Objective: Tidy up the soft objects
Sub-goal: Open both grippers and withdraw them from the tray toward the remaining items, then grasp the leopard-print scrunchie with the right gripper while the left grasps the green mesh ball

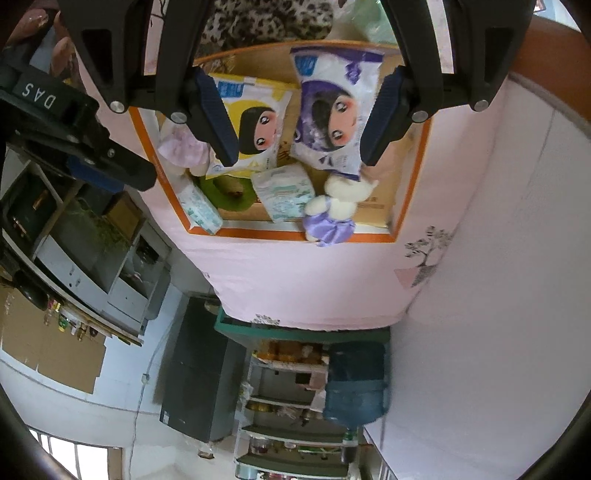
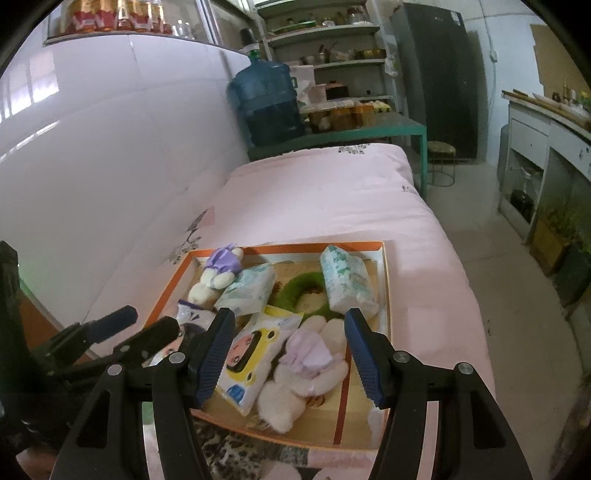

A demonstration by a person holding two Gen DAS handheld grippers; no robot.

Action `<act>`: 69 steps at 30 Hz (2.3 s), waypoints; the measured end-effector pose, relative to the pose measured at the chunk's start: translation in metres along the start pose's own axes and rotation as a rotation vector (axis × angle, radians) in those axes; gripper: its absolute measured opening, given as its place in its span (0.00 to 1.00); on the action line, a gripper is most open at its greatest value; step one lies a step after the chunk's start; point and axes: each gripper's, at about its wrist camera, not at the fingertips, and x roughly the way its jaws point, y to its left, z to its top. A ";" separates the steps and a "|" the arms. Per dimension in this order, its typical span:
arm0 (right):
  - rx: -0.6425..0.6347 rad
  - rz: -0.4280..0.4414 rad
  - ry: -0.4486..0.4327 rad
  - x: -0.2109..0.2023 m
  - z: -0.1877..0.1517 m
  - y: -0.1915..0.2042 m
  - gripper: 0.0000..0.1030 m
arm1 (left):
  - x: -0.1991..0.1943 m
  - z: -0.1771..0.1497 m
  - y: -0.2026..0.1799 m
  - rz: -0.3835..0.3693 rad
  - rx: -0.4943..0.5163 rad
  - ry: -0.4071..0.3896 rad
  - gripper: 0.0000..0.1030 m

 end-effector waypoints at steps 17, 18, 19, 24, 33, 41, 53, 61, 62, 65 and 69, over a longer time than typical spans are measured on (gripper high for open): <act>-0.017 -0.056 -0.041 -0.052 -0.033 0.036 0.62 | -0.063 -0.027 0.012 -0.009 -0.029 -0.071 0.66; -0.016 -0.060 -0.046 -0.055 -0.036 0.038 0.62 | -0.069 -0.029 0.012 -0.012 -0.033 -0.081 0.66; -0.016 -0.062 -0.052 -0.059 -0.037 0.039 0.62 | -0.074 -0.030 0.013 -0.013 -0.035 -0.091 0.66; -0.018 -0.078 -0.081 -0.077 -0.046 0.048 0.62 | -0.096 -0.037 0.013 -0.006 -0.030 -0.129 0.66; -0.020 -0.074 -0.085 -0.097 -0.062 0.059 0.62 | -0.118 -0.050 0.014 0.008 -0.024 -0.140 0.66; -0.037 -0.066 -0.067 -0.100 -0.074 0.066 0.62 | -0.124 -0.065 0.019 -0.009 -0.017 -0.126 0.66; -0.051 -0.052 -0.026 -0.089 -0.090 0.073 0.62 | -0.116 -0.091 0.032 0.014 -0.019 -0.082 0.66; -0.059 -0.047 0.003 -0.079 -0.101 0.073 0.62 | -0.110 -0.099 0.038 0.020 -0.018 -0.058 0.65; -0.057 -0.044 0.007 -0.077 -0.102 0.073 0.62 | -0.109 -0.100 0.040 0.017 -0.022 -0.054 0.65; -0.059 -0.038 0.020 -0.072 -0.107 0.072 0.62 | -0.107 -0.105 0.045 0.016 -0.032 -0.047 0.64; -0.067 -0.023 0.051 -0.062 -0.113 0.072 0.62 | -0.103 -0.112 0.054 0.018 -0.054 -0.028 0.64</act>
